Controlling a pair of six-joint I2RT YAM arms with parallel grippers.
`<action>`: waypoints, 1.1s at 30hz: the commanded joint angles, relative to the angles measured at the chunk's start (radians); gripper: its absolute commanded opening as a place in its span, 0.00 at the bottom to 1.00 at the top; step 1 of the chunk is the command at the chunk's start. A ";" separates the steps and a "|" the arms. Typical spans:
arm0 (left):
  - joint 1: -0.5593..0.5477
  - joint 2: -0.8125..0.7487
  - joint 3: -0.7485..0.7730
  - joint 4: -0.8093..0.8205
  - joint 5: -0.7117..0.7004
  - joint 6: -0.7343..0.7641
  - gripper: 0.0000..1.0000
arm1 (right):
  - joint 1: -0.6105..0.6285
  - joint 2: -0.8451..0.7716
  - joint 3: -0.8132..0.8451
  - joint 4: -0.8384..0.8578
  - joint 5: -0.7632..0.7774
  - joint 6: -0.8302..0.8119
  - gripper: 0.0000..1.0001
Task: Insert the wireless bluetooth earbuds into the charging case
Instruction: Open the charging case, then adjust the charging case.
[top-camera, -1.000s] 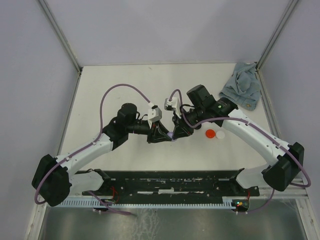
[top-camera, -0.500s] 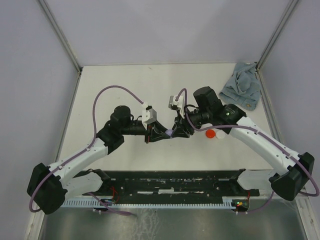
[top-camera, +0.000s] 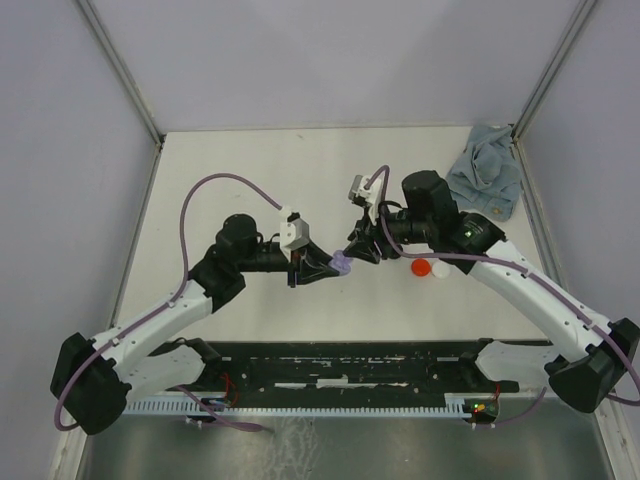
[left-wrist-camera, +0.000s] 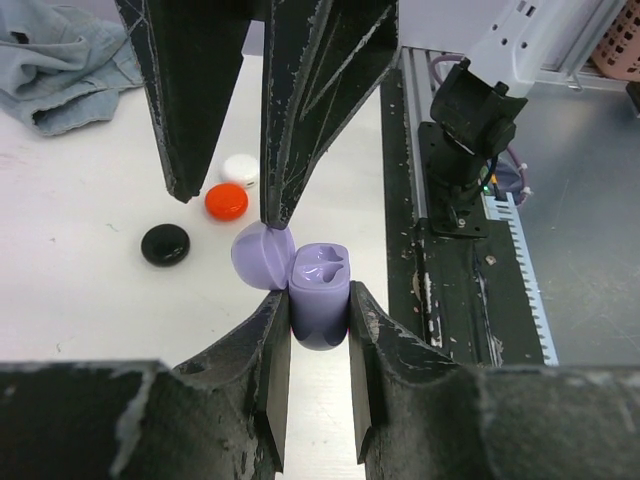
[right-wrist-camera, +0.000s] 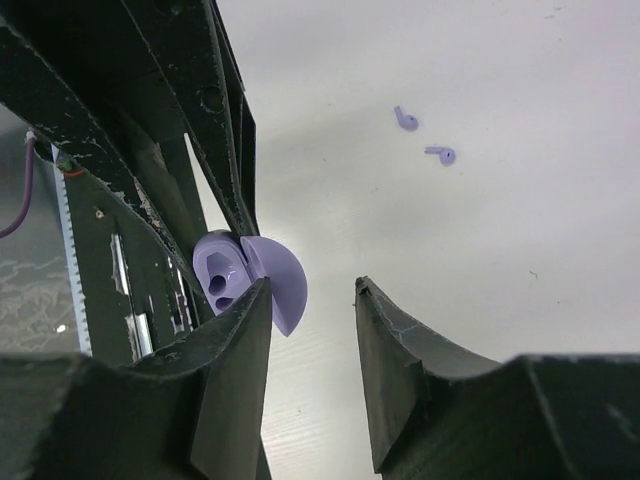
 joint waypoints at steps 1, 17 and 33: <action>-0.011 -0.049 -0.023 0.075 0.002 -0.001 0.03 | -0.020 -0.021 -0.027 0.142 0.075 0.049 0.46; -0.012 -0.129 -0.223 0.491 -0.348 -0.209 0.03 | -0.062 -0.249 -0.428 0.662 -0.008 0.245 0.62; -0.012 -0.095 -0.277 0.818 -0.263 -0.311 0.03 | -0.015 -0.170 -0.638 1.295 -0.155 0.434 0.56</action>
